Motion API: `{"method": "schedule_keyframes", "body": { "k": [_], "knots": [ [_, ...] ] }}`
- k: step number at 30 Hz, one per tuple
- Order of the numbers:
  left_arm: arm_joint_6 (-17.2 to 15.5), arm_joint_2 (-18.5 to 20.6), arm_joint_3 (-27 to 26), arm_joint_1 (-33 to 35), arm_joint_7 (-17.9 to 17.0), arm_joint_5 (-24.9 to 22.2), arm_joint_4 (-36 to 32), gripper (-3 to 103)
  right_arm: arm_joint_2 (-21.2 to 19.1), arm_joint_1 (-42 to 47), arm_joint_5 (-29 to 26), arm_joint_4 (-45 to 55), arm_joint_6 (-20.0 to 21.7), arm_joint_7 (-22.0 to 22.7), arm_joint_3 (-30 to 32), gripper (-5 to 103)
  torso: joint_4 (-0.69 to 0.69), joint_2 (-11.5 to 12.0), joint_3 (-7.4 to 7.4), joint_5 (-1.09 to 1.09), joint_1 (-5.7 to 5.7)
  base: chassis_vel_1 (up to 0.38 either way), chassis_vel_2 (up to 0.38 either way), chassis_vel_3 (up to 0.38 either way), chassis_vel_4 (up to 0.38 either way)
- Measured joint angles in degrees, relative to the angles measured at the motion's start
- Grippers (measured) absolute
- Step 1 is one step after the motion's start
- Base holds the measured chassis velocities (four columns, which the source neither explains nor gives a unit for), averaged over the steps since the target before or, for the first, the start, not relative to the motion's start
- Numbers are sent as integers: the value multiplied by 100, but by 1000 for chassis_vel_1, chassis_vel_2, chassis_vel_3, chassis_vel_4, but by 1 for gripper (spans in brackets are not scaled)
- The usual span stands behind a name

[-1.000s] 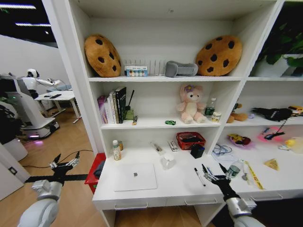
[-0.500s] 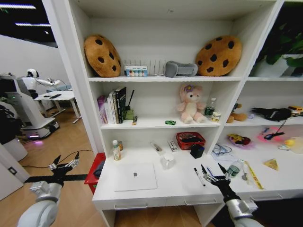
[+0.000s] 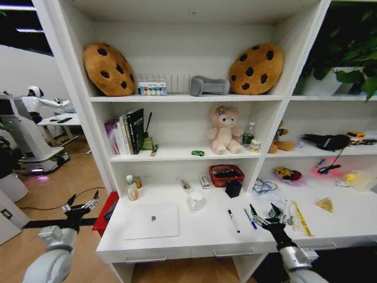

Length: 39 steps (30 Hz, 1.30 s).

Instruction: Organize the objects on the table.

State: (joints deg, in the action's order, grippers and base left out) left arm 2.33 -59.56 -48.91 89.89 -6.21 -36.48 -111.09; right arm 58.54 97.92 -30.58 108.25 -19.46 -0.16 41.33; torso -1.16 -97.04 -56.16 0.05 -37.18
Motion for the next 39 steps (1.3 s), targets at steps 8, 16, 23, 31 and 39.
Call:
{"method": "schedule_keyframes", "body": {
  "k": [8, 16, 23, 31, 39],
  "knots": [
    [-10, -19, 13, -5, -6, -4, 9, 100, -14, -36, -2, -3, 37, 1, -40, 100, 0, 0, 0, 0, 1, -93, -97, 98, 102],
    [-14, -64, 17, 1, -7, 7, 0, 100, 24, 19, 36, -6, -2, -14, -58, 100, -1, 0, 0, 1, 0, -108, -102, 101, 90],
    [-14, -79, 2, 37, -5, 12, -23, 100, 68, 22, 175, -6, -63, -19, -140, 100, -1, 0, 0, 0, 1, -26, -23, 32, 28],
    [3, -127, -15, 87, 11, 33, -36, 100, 6, 2, 354, 333, 484, 114, -294, 100, 0, 0, 0, 0, 0, 0, 0, 0, 0],
    [4, -163, 62, 64, 10, 104, -85, 100, -152, 36, 270, 926, 1537, 615, -439, 100, 0, 0, 0, 0, 1, 0, 0, 0, 0]
  ]
}}
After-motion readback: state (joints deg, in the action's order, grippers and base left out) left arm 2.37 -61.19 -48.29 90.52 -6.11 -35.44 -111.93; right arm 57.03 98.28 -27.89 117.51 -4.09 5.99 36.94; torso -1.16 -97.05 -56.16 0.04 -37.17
